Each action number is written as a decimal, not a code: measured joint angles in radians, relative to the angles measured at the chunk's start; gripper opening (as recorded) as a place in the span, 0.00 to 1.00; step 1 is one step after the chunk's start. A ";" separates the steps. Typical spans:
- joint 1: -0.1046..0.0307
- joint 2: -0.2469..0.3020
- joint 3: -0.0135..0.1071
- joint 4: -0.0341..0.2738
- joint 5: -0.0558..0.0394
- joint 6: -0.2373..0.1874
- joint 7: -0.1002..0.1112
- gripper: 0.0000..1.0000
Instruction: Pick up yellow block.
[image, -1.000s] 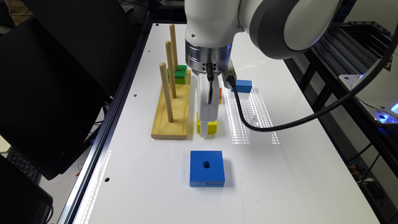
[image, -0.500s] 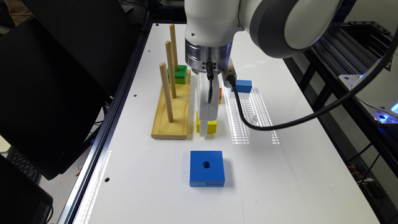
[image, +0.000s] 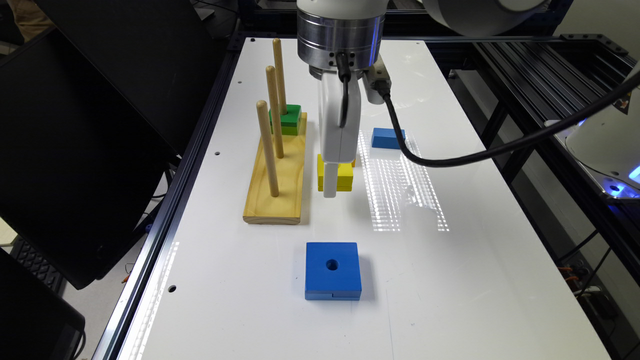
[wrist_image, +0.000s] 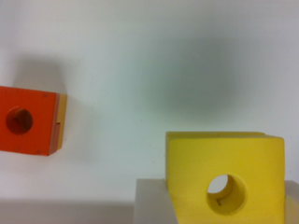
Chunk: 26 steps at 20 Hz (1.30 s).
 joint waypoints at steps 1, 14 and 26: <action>0.000 0.000 0.000 0.000 0.0000 0.000 0.000 0.00; -0.003 -0.114 0.009 -0.004 0.0200 -0.106 -0.001 0.00; -0.009 -0.188 0.016 0.010 0.0313 -0.182 -0.003 0.00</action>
